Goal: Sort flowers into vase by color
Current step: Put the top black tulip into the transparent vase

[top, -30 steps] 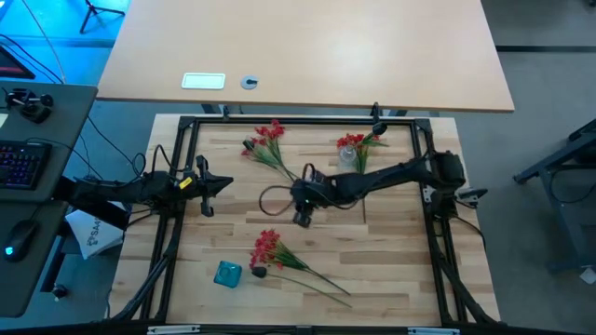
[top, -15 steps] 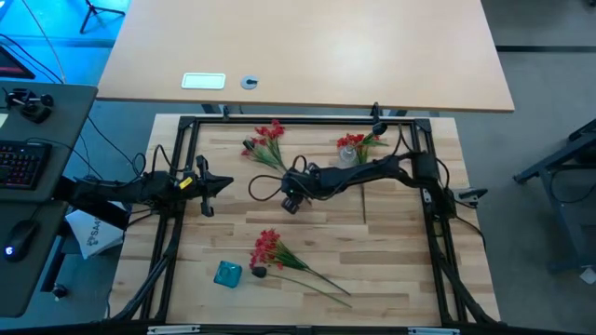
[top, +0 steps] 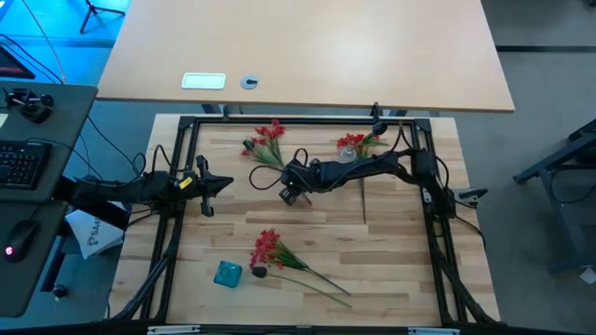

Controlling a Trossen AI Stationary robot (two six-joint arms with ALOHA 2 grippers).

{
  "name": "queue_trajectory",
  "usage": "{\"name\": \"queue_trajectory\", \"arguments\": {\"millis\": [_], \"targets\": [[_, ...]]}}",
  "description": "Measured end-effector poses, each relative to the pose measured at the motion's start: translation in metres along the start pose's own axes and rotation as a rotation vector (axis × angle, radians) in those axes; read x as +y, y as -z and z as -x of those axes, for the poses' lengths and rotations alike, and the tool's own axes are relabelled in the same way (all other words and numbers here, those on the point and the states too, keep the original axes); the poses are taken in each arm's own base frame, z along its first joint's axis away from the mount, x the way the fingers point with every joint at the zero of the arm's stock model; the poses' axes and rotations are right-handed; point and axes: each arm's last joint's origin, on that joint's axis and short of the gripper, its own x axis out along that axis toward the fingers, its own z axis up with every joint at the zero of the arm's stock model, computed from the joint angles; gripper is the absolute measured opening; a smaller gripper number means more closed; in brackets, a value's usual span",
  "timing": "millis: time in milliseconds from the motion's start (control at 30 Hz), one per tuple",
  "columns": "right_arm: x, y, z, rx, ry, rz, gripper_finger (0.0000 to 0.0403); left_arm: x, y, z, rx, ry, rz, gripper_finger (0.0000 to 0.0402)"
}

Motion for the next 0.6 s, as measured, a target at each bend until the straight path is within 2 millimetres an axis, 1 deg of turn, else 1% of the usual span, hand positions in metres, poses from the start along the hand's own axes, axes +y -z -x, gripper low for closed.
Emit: {"name": "queue_trajectory", "arguments": {"millis": [133,267,500,600], "targets": [[-0.001,-0.006,0.004,0.005,-0.069,0.008,0.0139,0.0,0.0,0.0,0.0,-0.001,0.0,0.0],[-0.006,-0.011,0.009,0.006,-0.067,0.033,0.0139,0.0,0.0,0.0,-0.001,0.0,0.0,0.0],[-0.03,-0.017,0.001,0.044,0.006,-0.084,0.0139,0.0,0.0,0.0,-0.001,0.0,0.0,0.0],[-0.031,-0.017,0.0,0.048,0.006,-0.097,0.0139,0.0,0.0,0.0,0.0,0.0,0.0,0.0]]}}
